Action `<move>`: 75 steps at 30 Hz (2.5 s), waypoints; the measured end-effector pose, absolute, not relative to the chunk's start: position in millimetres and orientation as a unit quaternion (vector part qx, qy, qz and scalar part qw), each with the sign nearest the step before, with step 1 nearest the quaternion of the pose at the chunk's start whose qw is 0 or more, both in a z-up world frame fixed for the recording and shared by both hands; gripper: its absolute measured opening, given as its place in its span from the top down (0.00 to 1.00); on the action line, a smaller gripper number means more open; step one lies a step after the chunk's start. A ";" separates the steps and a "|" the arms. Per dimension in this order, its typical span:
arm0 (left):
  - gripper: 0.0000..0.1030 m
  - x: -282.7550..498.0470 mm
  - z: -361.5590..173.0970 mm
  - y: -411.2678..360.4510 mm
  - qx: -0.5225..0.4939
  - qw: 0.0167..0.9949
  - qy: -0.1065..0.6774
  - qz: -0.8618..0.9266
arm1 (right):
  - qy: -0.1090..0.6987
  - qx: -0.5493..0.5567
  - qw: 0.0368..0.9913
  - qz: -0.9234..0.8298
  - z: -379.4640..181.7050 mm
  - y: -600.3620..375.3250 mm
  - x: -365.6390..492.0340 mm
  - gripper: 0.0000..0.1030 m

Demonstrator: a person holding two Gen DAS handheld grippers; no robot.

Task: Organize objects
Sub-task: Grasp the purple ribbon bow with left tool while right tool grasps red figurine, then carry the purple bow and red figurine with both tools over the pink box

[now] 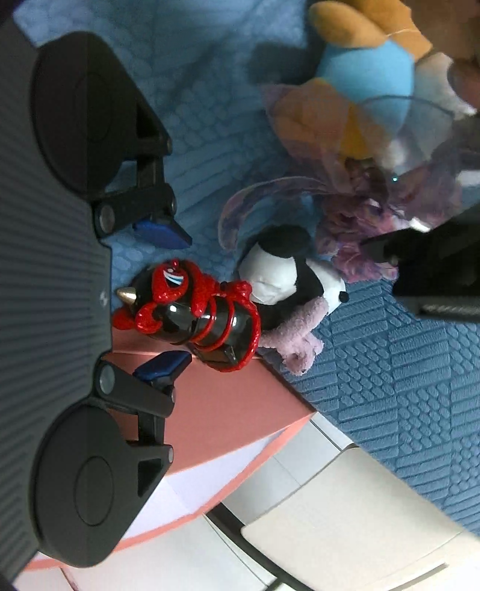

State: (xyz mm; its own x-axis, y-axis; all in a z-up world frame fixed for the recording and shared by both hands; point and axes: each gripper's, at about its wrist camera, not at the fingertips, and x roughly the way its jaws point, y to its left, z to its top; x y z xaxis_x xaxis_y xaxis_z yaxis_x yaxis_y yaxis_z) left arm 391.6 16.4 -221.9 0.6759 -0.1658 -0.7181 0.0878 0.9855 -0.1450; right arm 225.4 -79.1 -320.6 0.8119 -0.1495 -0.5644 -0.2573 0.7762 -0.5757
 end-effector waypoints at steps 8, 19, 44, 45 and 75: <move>0.66 402.4 -234.2 12.3 -0.035 0.913 0.402 -0.056 | 0.305 -0.379 0.874 0.013 -340.3 -76.6 238.6 0.41; 0.81 385.2 -230.5 16.6 -0.089 0.910 0.400 -0.055 | 0.311 -0.331 0.891 0.029 -316.0 -83.9 237.8 0.41; 0.84 235.0 -206.9 34.2 -0.170 0.892 0.417 -0.034 | 0.433 -0.025 0.890 0.140 -255.3 -137.9 180.9 0.41; 0.84 230.3 -209.2 34.6 -0.175 0.889 0.421 -0.028 | 0.436 -0.022 0.888 0.144 -256.0 -139.5 183.2 0.41; 0.84 237.1 -236.5 49.4 -0.224 0.852 0.474 0.009 | 0.458 0.002 0.880 0.127 -252.1 -135.0 186.3 0.40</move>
State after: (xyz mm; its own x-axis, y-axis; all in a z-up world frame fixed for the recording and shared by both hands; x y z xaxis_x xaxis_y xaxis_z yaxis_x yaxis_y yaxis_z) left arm 237.1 49.4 -236.5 0.5508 -0.1977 -0.8108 -0.2276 0.8991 -0.3738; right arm 186.3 -135.0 -252.1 0.5477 0.2244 -0.8060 -0.2212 0.9679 0.1191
